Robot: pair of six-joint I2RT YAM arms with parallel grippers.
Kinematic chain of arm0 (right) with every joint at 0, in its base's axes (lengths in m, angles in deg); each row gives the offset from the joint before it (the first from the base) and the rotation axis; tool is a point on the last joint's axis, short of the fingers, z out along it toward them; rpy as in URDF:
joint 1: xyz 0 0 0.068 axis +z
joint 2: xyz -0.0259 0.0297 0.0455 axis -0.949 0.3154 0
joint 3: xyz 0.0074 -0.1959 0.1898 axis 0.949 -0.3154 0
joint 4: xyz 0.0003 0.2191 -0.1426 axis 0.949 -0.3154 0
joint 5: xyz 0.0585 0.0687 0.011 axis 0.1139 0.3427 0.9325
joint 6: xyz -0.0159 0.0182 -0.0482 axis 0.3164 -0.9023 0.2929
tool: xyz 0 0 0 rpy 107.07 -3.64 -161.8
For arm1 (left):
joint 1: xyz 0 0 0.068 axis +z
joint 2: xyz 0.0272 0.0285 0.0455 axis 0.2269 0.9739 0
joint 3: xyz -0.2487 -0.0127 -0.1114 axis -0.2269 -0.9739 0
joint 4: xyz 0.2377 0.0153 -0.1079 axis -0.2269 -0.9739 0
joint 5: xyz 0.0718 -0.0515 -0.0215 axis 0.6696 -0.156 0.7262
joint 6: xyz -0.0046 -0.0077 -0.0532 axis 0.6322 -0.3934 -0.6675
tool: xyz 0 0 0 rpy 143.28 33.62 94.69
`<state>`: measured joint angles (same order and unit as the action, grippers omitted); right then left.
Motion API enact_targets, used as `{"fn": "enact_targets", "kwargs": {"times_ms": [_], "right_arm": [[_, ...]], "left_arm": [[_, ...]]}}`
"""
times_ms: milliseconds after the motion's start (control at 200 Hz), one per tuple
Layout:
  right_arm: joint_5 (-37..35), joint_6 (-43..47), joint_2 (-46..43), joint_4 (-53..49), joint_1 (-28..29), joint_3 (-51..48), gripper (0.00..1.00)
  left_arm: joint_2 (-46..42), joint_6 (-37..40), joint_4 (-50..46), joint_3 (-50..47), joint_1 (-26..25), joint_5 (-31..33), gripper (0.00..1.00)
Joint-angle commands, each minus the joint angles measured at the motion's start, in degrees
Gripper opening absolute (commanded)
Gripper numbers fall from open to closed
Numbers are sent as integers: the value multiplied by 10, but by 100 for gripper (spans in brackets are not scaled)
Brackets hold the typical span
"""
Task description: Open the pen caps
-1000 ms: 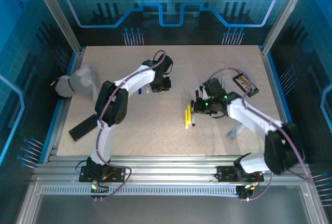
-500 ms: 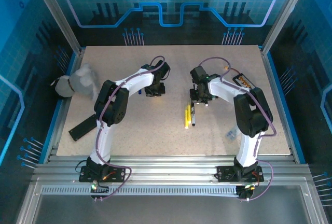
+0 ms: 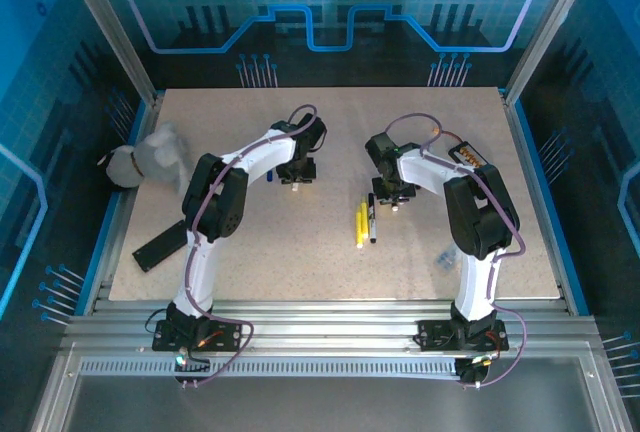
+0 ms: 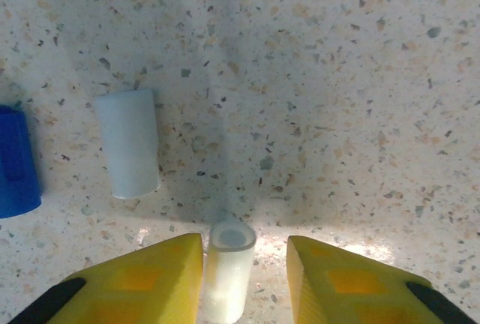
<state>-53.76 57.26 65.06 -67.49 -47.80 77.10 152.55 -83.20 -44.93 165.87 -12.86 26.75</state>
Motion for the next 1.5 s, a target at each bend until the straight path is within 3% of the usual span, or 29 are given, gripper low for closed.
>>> {"fn": "enact_targets", "kwargs": {"times_ms": [0, 220, 430, 490, 620, 806, 1001, 1491], "right_arm": [[-27, -6, 8, -28, -7, 20, 34], [-28, -8, -22, -38, -7, 26, 35], [-12, -16, -113, -29, 6, -5, 35], [21, -22, -153, -1, 12, -41, 35], [85, -54, -238, 60, 19, -128, 49], [112, -85, -299, 76, 31, -185, 50], [107, -90, -326, 69, 31, -207, 49], [117, -87, -328, 81, 22, -225, 47]], "left_arm": [[9, 7, -21, 24, 3, 12, 36], [-14, 8, -28, 38, 3, 16, 36], [-78, -2, 5, 17, -13, -15, 36], [-95, -10, 26, -1, -27, -31, 38], [-109, -31, 58, -23, -67, -51, 42], [-74, -44, 64, 1, -122, -70, 43], [-29, -47, 51, 39, -151, -76, 43], [4, -59, 57, 27, -176, -88, 41]]}}
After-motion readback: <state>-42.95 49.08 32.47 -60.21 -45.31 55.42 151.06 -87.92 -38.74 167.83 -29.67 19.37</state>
